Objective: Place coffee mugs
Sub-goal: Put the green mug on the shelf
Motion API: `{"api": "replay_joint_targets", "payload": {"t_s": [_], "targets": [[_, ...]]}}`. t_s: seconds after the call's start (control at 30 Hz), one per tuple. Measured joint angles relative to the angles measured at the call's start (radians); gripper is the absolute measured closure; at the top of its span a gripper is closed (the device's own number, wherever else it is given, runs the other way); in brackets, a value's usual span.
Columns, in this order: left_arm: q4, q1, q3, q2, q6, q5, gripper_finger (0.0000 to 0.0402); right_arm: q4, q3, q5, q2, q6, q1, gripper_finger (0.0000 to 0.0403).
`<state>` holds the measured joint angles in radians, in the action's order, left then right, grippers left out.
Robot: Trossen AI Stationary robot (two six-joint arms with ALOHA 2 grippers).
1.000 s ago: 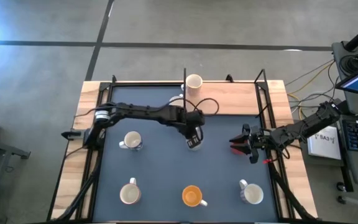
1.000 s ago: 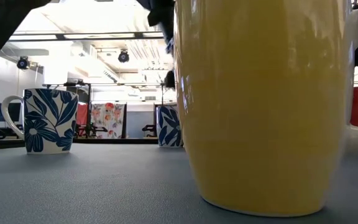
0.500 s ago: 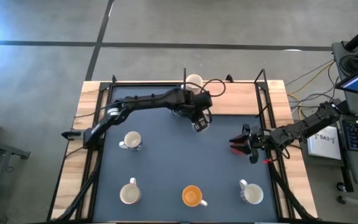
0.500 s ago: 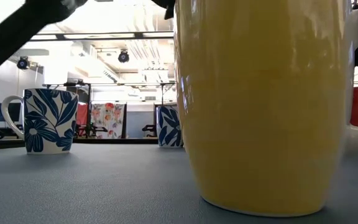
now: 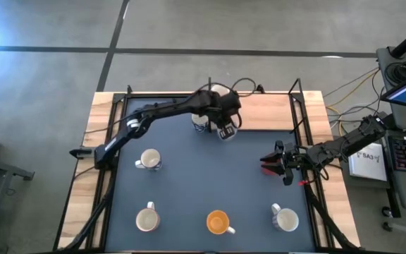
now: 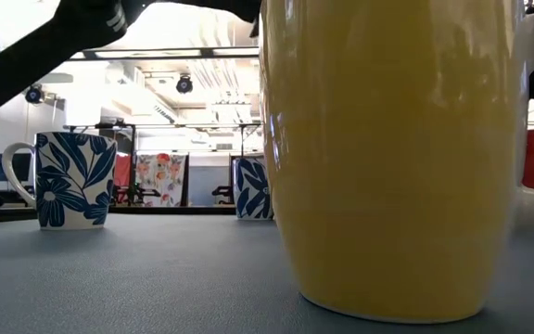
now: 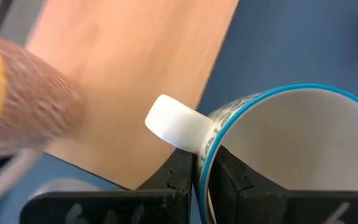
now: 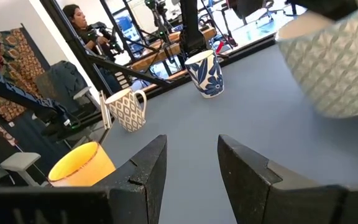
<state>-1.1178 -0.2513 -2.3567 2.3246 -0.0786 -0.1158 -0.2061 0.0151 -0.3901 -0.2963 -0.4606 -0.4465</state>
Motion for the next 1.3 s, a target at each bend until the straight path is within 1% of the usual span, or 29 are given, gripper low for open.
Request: {"api": "replay_joint_targets", "payload": {"t_s": [0.23, 0.47, 0.67, 1.03, 1.3], "targets": [[0.006, -0.062, 0.001, -0.004, 0.068, 0.001, 0.0388, 0.000, 0.000, 0.000, -0.001, 0.000, 0.000, 0.0271], [0.006, -0.108, 0.002, -0.003, 0.089, 0.002, 0.0384, 0.000, 0.000, 0.000, -0.001, 0.000, 0.000, 0.0271], [-0.008, -0.123, 0.002, -0.003, 0.100, 0.005, 0.0369, 0.000, 0.000, 0.000, -0.001, 0.000, 0.000, 0.0271], [-0.062, -0.133, 0.010, -0.003, 0.096, 0.005, 0.0364, 0.000, 0.000, 0.000, -0.001, 0.000, 0.000, 0.0271], [-0.055, -0.133, 0.013, -0.003, 0.102, 0.004, 0.0328, 0.000, 0.000, 0.000, -0.001, 0.000, 0.000, 0.0271]]}}
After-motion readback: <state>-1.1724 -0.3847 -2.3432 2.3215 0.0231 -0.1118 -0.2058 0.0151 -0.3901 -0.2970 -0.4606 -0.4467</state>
